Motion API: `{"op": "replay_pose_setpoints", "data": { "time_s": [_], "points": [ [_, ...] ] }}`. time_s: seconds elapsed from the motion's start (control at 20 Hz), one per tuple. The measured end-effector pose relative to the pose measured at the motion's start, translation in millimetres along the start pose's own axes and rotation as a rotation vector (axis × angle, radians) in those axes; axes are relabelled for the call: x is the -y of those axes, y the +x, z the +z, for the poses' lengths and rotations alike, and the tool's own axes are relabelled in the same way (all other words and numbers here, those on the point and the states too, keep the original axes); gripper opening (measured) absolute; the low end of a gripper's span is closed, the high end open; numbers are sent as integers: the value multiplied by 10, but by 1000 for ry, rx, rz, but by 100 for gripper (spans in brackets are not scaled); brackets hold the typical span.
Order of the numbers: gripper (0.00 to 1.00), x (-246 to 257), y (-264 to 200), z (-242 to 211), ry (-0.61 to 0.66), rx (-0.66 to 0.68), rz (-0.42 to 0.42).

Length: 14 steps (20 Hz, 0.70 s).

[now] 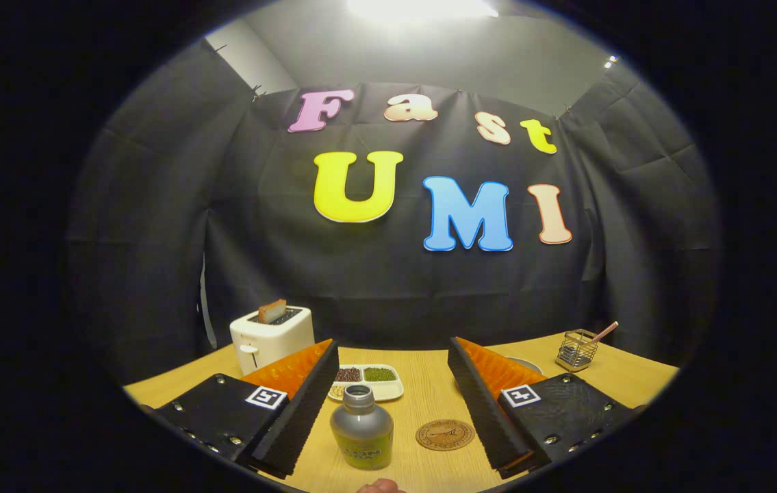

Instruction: Take the bottle from table, then pour the juice into the cup, finally place the bottle on the coaster

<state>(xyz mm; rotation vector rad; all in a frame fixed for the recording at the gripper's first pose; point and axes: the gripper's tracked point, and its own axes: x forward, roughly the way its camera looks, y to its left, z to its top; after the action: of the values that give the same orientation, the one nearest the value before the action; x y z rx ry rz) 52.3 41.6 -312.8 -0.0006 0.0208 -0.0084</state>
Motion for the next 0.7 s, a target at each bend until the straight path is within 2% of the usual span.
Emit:
{"op": "replay_pose_setpoints", "data": {
  "time_s": [0.3,0.4,0.7],
  "points": [
    [99,-172,218,-603,15,-31,37],
    [98,-259,286,-802,16,-60,73],
    [98,-235,361,-1095,-48,-92,73]
  ]
}}
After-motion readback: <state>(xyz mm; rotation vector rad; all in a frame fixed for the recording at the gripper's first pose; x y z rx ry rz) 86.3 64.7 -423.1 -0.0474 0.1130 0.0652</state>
